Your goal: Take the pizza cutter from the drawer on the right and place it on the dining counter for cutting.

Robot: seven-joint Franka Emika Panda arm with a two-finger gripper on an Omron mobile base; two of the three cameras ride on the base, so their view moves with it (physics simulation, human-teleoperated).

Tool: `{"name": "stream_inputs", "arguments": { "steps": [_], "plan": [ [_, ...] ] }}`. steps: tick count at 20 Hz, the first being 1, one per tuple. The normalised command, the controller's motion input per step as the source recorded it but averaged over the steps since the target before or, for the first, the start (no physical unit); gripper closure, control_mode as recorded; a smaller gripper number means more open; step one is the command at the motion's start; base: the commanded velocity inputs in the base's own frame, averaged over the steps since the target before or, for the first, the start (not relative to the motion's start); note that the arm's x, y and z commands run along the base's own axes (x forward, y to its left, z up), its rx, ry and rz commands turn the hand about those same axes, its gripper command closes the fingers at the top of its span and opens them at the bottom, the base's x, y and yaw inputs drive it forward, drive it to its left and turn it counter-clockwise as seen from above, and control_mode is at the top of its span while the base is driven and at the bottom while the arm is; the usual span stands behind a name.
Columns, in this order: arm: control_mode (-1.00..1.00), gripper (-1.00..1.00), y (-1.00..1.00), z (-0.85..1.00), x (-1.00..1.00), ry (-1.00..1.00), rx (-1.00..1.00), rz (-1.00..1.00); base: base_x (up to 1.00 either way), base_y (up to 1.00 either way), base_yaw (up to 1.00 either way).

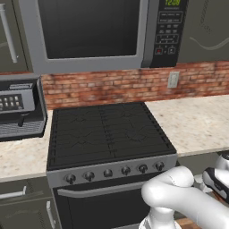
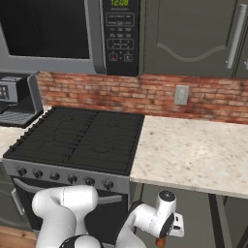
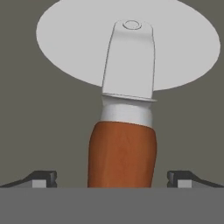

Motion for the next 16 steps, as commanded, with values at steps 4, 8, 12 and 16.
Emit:
{"name": "stream_inputs", "arguments": {
  "steps": [4,8,12,16],
  "plan": [
    [-1.0,-1.0,0.0,-0.1,0.0,0.0,0.0,0.0,0.0,0.0,0.0],
    [-1.0,-1.0,0.0,-0.07,0.0,0.0,0.0,0.0,0.0,0.0,0.0],
    [-1.0,-1.0,0.0,0.0,0.0,0.01,0.0,0.0,0.0,0.0,0.0],
    [-1.0,-1.0,0.0,0.0,0.0,0.0,0.0,0.0,0.0,0.0,0.0]
  ]
}}
